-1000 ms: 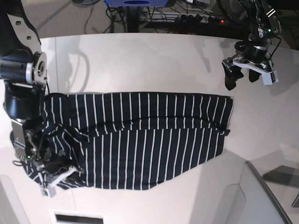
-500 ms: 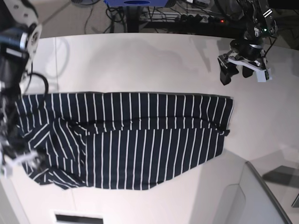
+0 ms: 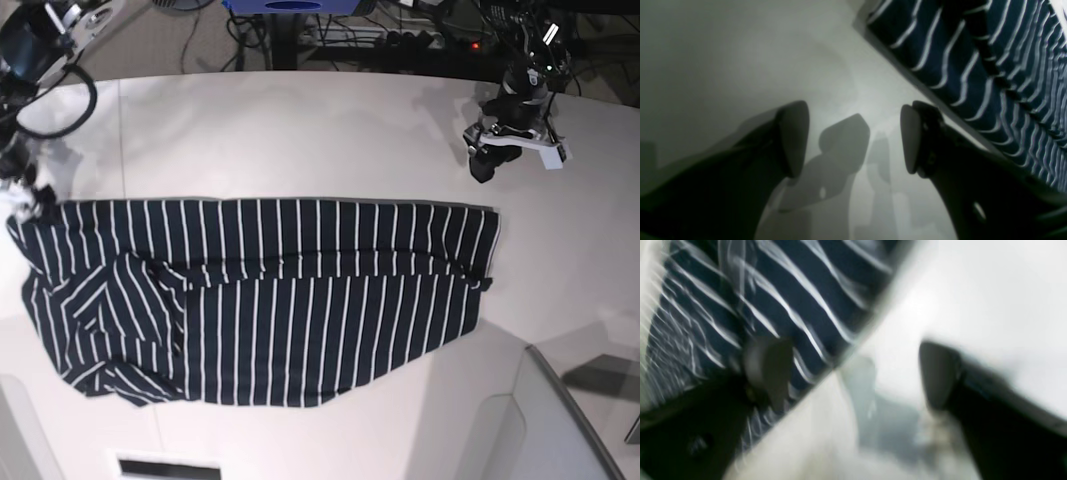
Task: Layout the t-shirt on the table in an organized manner, then fold the t-shirt properly
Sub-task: 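Grasp the folded shirt edge corners with both grippers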
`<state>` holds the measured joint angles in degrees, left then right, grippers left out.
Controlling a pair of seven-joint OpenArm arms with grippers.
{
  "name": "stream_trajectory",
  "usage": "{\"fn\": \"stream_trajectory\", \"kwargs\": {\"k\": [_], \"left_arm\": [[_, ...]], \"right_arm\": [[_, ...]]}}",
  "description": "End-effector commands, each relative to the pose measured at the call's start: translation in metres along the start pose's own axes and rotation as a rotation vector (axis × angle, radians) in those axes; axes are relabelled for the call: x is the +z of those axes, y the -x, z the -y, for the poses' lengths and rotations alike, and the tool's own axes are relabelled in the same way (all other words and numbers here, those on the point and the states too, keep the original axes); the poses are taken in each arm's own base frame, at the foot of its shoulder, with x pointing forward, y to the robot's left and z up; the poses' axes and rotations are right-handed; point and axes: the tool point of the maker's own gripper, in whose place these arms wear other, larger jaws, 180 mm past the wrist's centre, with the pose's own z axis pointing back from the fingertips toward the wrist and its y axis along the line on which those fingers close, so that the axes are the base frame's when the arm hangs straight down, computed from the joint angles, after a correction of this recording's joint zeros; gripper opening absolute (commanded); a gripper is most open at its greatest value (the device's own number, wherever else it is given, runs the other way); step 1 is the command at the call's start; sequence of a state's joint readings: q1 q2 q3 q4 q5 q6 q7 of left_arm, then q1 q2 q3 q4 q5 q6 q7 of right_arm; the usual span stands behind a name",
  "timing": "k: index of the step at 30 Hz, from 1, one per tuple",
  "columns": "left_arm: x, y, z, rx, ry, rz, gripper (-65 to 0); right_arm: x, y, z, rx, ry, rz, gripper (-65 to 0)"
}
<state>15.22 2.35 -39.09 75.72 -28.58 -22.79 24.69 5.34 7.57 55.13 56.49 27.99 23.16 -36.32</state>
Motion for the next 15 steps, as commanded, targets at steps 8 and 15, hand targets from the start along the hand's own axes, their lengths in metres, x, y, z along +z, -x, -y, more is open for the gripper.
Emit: {"fn": "stream_trajectory", "kwargs": {"k": [8,15], "left_arm": [[0.002,-0.010,-0.002,-0.005,0.007,0.032,-26.0],[-0.015,-0.002,0.003,0.047,0.018,0.014,-25.5]], "right_arm": [[-0.029,-0.022,-0.001,-0.127,-0.010,0.037,-9.9],[-0.029,-0.017,0.000,-0.130,-0.008,0.027,-21.6]]}}
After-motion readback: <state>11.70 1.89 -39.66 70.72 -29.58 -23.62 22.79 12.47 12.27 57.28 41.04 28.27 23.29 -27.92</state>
